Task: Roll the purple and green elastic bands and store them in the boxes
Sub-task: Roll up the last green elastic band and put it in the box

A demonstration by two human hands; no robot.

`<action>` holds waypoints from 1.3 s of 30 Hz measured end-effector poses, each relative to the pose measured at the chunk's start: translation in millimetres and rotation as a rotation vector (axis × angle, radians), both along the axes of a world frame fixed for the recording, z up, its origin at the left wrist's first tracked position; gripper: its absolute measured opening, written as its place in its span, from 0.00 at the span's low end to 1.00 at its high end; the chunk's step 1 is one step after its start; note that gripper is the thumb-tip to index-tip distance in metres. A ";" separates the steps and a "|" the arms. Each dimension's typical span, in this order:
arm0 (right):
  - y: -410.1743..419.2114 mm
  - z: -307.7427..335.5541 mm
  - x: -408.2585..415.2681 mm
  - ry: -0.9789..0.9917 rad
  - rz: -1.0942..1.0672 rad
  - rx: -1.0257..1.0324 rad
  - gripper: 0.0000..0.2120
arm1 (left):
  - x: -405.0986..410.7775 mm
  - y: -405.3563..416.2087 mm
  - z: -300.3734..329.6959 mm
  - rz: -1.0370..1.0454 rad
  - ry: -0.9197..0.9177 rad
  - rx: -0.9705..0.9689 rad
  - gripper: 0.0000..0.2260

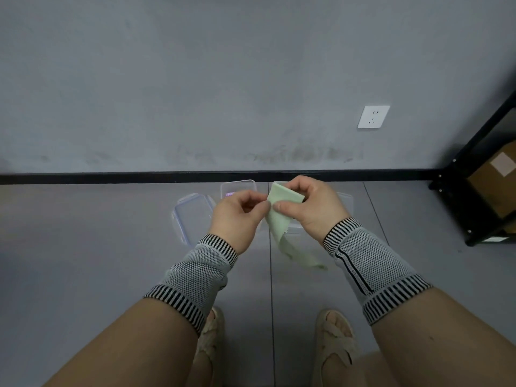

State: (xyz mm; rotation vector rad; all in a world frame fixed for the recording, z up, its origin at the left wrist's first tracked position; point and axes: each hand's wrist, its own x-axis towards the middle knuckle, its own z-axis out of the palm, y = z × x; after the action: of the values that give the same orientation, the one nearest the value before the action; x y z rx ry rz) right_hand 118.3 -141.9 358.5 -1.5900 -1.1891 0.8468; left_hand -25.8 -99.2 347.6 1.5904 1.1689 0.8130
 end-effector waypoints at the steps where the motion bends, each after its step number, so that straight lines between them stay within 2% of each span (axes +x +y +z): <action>1: -1.6 1.2 0.6 0.005 0.008 -0.007 0.09 | 0.2 0.8 0.3 0.015 -0.021 -0.003 0.04; 6: -12.0 11.5 -1.1 0.315 -0.039 0.044 0.05 | -0.1 -2.8 2.8 0.039 -0.090 -0.042 0.05; 8: -14.7 17.3 -5.1 0.307 -0.039 0.052 0.04 | 0.4 -7.3 8.0 0.011 -0.178 -0.065 0.04; 10: -15.4 24.6 -10.0 0.237 -0.028 0.049 0.04 | -0.6 -9.7 16.3 -0.039 -0.234 -0.043 0.07; 15: -11.5 40.3 -16.7 0.186 0.002 0.057 0.07 | -7.0 -11.8 40.3 -0.056 -0.209 0.054 0.06; 21: -11.1 31.4 -15.2 0.354 -0.064 0.069 0.07 | -9.0 -12.7 36.3 0.004 -0.304 -0.098 0.06; 26: -10.6 7.3 -12.4 0.357 -0.048 0.045 0.10 | -7.1 -12.8 16.4 0.012 -0.361 -0.251 0.03; 29: -3.6 0.4 -11.7 0.353 -0.030 0.049 0.09 | -6.4 -2.1 10.2 -0.005 -0.374 -0.330 0.05; 39: 18.3 -11.2 -5.5 0.341 -0.013 0.051 0.10 | 1.5 21.7 1.6 -0.048 -0.339 -0.342 0.04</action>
State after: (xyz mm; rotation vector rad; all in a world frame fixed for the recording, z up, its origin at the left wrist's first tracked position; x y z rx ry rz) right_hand 112.8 -123.6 347.4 -1.3456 -0.9476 1.0245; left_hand -24.4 -77.5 349.2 1.1446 0.9600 0.7693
